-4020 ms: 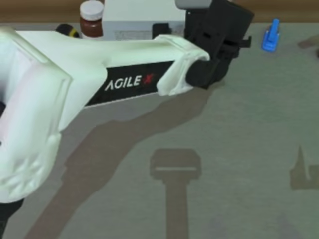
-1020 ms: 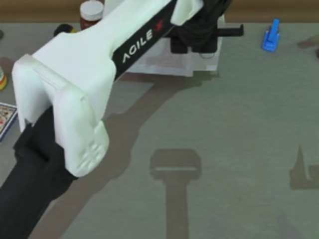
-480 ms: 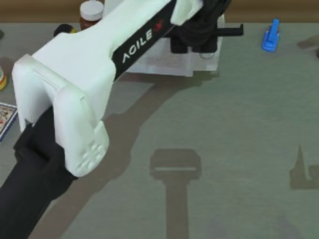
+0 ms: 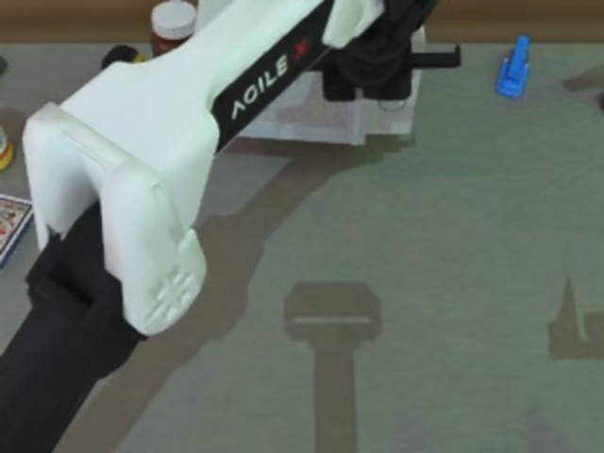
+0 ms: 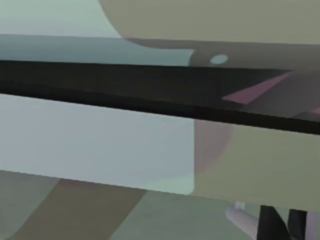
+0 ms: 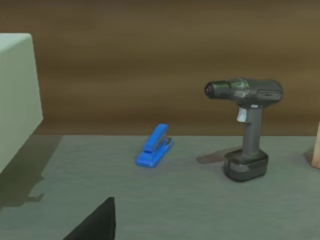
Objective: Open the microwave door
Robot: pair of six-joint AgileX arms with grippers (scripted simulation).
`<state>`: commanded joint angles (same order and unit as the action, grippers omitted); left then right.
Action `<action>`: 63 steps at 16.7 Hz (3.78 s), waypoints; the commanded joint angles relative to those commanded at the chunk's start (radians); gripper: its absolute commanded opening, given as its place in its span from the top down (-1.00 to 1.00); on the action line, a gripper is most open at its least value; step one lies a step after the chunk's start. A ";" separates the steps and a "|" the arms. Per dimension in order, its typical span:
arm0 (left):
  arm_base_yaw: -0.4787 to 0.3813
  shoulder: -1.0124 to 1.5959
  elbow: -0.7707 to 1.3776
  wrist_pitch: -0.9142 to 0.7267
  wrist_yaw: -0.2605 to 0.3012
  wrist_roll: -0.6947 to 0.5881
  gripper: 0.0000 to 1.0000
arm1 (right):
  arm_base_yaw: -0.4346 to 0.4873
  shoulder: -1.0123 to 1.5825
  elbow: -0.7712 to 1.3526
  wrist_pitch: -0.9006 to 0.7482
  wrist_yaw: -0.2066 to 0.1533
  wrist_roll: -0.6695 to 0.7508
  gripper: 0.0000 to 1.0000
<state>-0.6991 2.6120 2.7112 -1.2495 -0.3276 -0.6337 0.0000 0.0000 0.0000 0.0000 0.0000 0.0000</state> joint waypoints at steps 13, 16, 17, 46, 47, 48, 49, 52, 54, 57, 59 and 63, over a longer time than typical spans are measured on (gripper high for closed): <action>-0.003 -0.066 -0.119 0.070 0.010 0.028 1.00 | 0.000 0.000 0.000 0.000 0.000 0.000 -1.00; 0.001 -0.143 -0.279 0.144 0.023 0.061 1.00 | 0.000 0.000 0.000 0.000 0.000 0.000 -1.00; 0.001 -0.166 -0.324 0.169 0.027 0.072 1.00 | 0.000 0.000 0.000 0.000 0.000 0.000 -1.00; -0.005 -0.207 -0.402 0.217 0.042 0.089 1.00 | 0.000 0.000 0.000 0.000 0.000 0.000 -1.00; -0.005 -0.210 -0.405 0.220 0.042 0.091 1.00 | 0.000 0.000 0.000 0.000 0.000 0.000 -1.00; -0.004 -0.220 -0.419 0.229 0.043 0.098 1.00 | 0.000 0.000 0.000 0.000 0.000 0.000 -1.00; -0.002 -0.236 -0.443 0.243 0.046 0.109 1.00 | 0.000 0.000 0.000 0.000 0.000 0.000 -1.00; 0.006 -0.296 -0.549 0.294 0.064 0.152 1.00 | 0.000 0.000 0.000 0.000 0.000 0.000 -1.00; 0.008 -0.330 -0.608 0.327 0.076 0.180 1.00 | 0.000 0.000 0.000 0.000 0.000 0.000 -1.00; 0.009 -0.344 -0.630 0.340 0.083 0.190 1.00 | 0.000 0.000 0.000 0.000 0.000 0.000 -1.00; 0.009 -0.344 -0.630 0.340 0.083 0.190 1.00 | 0.000 0.000 0.000 0.000 0.000 0.000 -1.00; 0.009 -0.344 -0.630 0.340 0.083 0.190 1.00 | 0.000 0.000 0.000 0.000 0.000 0.000 -1.00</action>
<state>-0.6901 2.2678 2.0816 -0.9095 -0.2450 -0.4440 0.0000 0.0000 0.0000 0.0000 0.0000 0.0000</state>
